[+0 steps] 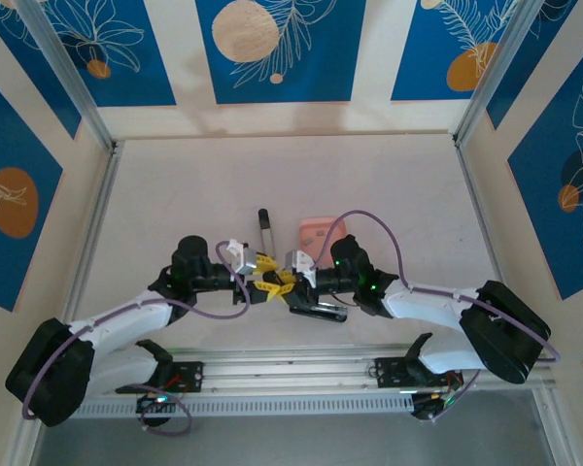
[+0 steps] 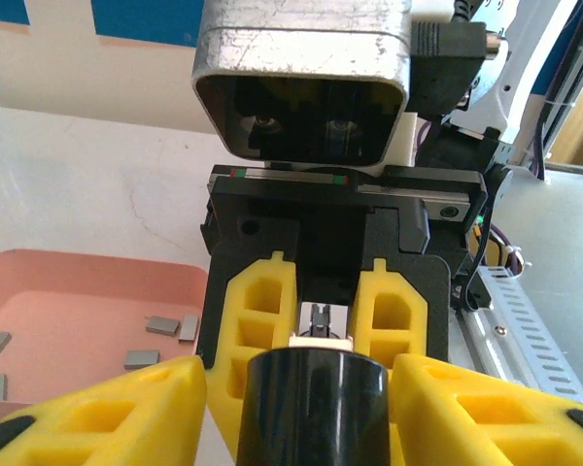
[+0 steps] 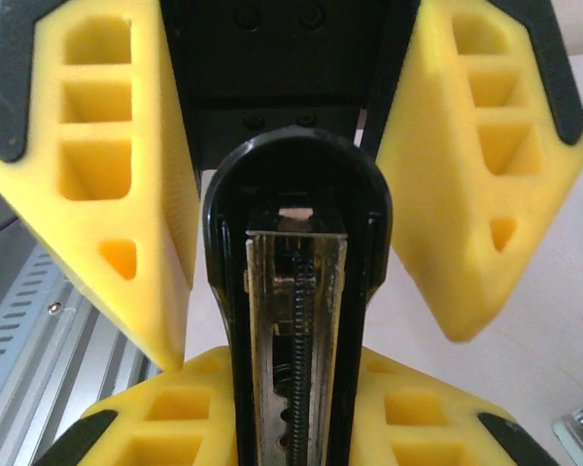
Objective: Load the staples into the stapler
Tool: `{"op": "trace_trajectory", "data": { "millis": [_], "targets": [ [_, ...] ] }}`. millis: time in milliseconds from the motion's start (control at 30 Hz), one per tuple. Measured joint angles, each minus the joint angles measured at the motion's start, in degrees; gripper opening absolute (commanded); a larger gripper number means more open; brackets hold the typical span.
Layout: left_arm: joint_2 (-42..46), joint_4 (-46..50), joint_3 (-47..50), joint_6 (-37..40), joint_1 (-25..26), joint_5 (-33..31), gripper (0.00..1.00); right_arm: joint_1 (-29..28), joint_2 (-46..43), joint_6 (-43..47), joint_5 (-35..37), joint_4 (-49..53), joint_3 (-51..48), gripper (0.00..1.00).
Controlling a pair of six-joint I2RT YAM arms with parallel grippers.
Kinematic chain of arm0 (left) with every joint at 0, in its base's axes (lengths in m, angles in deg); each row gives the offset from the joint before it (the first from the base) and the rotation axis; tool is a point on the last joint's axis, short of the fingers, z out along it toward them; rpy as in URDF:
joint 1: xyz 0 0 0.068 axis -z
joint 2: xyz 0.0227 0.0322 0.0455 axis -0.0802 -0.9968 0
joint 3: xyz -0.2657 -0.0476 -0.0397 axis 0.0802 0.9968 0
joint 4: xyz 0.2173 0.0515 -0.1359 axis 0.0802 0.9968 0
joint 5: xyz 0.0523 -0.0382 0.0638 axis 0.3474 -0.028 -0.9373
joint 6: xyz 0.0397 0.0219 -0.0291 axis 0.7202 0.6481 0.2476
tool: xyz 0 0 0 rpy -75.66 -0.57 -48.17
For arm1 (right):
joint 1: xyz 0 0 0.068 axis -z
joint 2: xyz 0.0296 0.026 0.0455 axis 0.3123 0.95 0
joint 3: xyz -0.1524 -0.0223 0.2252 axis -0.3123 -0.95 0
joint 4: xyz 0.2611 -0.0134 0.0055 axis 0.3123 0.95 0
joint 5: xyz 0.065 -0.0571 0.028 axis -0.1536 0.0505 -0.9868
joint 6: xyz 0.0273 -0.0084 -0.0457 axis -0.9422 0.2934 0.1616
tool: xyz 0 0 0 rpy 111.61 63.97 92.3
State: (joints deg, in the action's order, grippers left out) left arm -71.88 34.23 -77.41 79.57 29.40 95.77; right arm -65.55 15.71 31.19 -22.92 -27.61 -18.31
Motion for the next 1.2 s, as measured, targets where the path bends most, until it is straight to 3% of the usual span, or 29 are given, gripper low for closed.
{"op": "trace_trajectory", "data": {
  "millis": [200,333,400,500,600,867,967,1200],
  "targets": [
    [-0.22,-0.02,-0.07,0.61,0.22,1.05,0.20,-0.26,1.09,-0.57,-0.57,-1.99,0.48,0.10],
    [-0.22,0.50,-0.26,0.72,0.20,1.03,0.16,-0.26,1.11,-1.03,-0.42,-2.01,0.48,0.13],
    [-0.04,1.90,-0.79,1.20,0.20,0.83,0.13,-0.26,1.09,-1.55,-0.02,-2.05,0.46,0.22],
    [1.27,6.86,-2.54,3.06,0.28,0.13,0.11,-0.44,0.35,-4.00,1.40,-2.36,0.17,0.40],
    [3.32,14.36,-5.14,6.73,0.42,-2.80,0.12,-0.11,-1.57,-9.14,4.79,-1.42,0.02,0.49],
    [7.08,43.43,-16.00,21.49,0.42,-11.58,0.13,1.05,-4.72,-22.69,9.57,0.52,-0.72,0.51],
    [6.80,53.33,-20.15,26.62,0.42,-14.43,0.13,1.27,-4.70,-26.23,11.28,5.95,0.22,0.51],
    [3.41,68.06,-27.30,34.56,0.66,-21.09,0.14,1.40,-5.05,-38.05,16.15,15.63,2.84,0.49]
  ]
}}
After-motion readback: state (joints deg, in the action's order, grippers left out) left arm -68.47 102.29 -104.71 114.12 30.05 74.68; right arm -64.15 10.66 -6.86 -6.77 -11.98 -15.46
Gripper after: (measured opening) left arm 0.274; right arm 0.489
